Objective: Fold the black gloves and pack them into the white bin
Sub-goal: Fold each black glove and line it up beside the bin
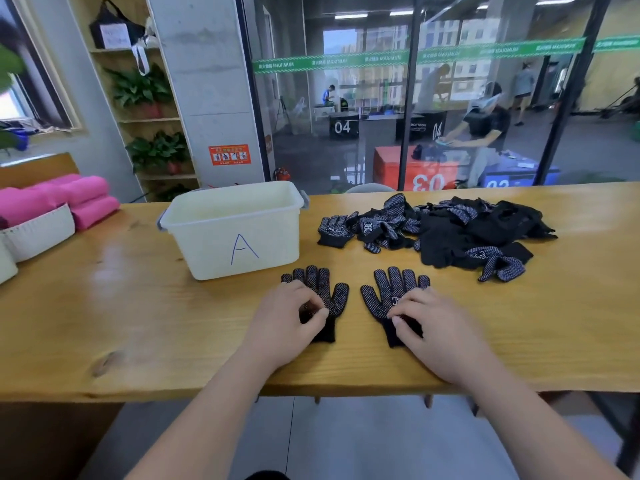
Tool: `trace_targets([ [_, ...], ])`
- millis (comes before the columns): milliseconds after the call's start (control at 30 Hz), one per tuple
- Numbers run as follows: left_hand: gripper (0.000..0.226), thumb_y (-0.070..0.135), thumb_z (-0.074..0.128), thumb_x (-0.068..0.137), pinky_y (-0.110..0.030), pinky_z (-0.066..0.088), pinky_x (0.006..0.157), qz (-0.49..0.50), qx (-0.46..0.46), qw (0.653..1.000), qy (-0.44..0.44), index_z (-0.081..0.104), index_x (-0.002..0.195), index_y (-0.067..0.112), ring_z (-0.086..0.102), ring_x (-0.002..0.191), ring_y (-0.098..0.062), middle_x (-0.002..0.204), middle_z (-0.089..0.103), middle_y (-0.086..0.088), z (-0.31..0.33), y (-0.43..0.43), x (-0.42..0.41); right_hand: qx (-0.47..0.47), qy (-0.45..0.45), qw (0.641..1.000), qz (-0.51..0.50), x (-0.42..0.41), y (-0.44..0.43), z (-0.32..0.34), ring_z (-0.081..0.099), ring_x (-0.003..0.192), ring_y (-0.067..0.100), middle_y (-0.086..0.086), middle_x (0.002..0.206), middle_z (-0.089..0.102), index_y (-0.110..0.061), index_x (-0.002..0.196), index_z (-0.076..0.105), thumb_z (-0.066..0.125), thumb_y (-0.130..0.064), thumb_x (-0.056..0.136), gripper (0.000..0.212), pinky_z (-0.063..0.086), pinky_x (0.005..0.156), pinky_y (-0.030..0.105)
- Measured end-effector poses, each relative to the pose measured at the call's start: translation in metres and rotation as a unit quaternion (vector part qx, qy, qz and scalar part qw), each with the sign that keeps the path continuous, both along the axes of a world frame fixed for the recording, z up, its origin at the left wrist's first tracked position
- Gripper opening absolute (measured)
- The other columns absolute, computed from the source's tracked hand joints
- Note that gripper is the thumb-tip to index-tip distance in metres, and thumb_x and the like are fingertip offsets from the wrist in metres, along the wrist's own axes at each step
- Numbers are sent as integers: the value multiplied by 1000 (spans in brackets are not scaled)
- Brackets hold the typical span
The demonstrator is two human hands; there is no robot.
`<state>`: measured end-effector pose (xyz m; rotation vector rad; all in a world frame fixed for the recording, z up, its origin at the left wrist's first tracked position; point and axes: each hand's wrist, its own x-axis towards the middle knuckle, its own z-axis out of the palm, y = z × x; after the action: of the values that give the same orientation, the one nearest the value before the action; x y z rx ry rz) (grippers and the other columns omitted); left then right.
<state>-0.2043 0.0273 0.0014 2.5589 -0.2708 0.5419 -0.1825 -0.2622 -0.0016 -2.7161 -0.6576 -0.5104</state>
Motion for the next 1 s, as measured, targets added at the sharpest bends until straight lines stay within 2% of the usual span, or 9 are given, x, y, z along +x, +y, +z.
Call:
trace_targets([
  [133,13,54,73,89,-23,44,81,4,33,999,26,68,91,42,49,95,2,92,57,23,0,-4,3,-4,17,1000,16,2,0,-1,45,119,-1,-29,128,55,-42,132,67,48,-48,104,34,43,98,23],
  [333,13,44,75,93,-24,44,77,19,-5,999,43,67,84,40,51,92,0,87,60,18,3,-4,6,-9,30,999,31,7,-1,-4,40,136,0,-27,142,52,-40,142,61,43,-49,105,42,39,115,34],
  [500,12,36,74,96,-26,49,69,43,-194,979,41,70,85,34,60,76,-2,79,67,21,22,-22,12,125,58,990,36,13,-6,-4,39,135,-6,-32,135,56,-41,131,69,45,-61,103,42,38,116,32],
  [600,12,34,75,93,-24,50,70,28,-237,971,31,71,82,30,65,75,-2,77,71,16,32,-54,23,197,96,974,62,14,-10,-3,42,136,-4,-34,129,61,-43,119,73,43,-76,97,50,37,112,28],
  [700,14,36,75,93,-25,51,72,-14,-220,972,82,71,81,30,66,74,-4,75,73,13,29,-83,34,226,123,964,62,15,-13,-1,45,131,-6,-33,125,63,-42,106,76,52,-78,92,45,38,110,27],
  [767,15,36,72,96,-33,56,78,-43,-200,972,116,71,83,30,68,75,-5,75,75,14,25,-90,39,239,113,963,49,18,-15,-3,52,125,-5,-31,120,66,-38,99,77,69,-58,92,23,43,108,30],
  [867,12,39,67,99,-37,55,85,-38,-102,992,65,71,90,33,65,85,-4,83,73,17,23,-77,46,283,102,953,20,21,-19,-6,60,117,-3,-28,113,71,-33,93,77,78,-38,91,5,48,107,35],
  [933,10,45,62,101,-37,50,93,-39,11,999,5,69,102,37,57,100,-6,98,65,23,19,-59,50,291,102,951,5,22,-19,-7,61,115,0,-26,112,72,-35,95,76,76,-40,92,6,50,104,39],
  [1000,21,49,57,102,-40,46,100,-45,64,996,-30,68,114,35,50,113,-9,112,59,21,9,-43,55,283,103,953,1,23,-18,-7,62,113,2,-25,108,73,-37,95,75,75,-44,92,8,51,101,41],
])
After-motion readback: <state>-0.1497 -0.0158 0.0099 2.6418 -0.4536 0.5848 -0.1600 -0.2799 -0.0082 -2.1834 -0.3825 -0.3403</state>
